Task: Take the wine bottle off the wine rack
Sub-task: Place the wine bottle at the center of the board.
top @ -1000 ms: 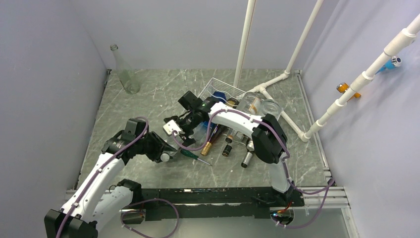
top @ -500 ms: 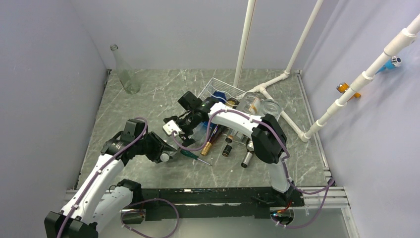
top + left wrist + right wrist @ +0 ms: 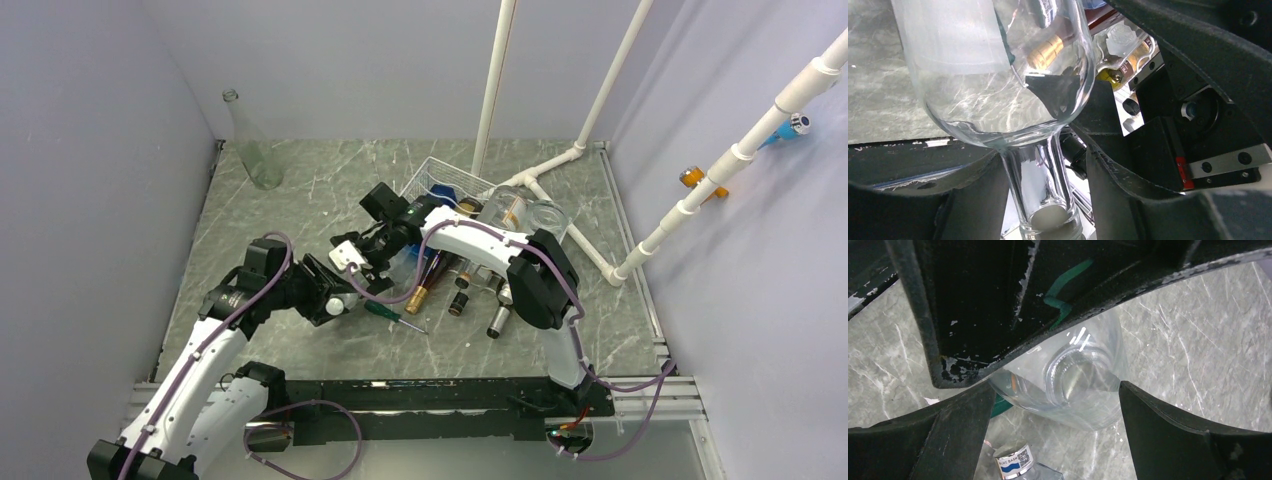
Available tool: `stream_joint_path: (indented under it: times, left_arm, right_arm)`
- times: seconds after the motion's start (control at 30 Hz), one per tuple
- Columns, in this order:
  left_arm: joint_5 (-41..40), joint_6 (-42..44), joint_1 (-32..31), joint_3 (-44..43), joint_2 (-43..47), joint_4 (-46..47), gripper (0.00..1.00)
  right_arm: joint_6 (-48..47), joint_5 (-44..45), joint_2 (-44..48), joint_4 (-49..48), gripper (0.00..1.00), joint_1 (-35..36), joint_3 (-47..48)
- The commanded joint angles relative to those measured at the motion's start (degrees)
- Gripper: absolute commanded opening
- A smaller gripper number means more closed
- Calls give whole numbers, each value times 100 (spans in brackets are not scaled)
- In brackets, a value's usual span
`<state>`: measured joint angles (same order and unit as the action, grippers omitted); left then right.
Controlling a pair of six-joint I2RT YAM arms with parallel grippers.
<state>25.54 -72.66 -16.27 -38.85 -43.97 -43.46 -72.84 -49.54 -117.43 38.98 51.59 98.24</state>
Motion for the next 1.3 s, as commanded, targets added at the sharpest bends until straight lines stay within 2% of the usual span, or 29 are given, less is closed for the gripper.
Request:
stream_joint_path:
  times: [0.0, 0.13, 0.53, 1.27]
  left_arm:
    - [135, -69, 61, -214, 118, 567, 60]
    - [114, -2, 88, -267, 126, 530, 64]
    - [160, 179, 185, -381, 98, 554, 64]
    - [505, 817, 687, -721, -578, 772, 65]
  right_arm:
    - [123, -334, -119, 93, 95, 79, 54]
    - [246, -452, -168, 129, 95, 55, 157]
    - [484, -702, -285, 162, 96, -108, 355]
    - [917, -1160, -834, 198, 98, -508, 1150]
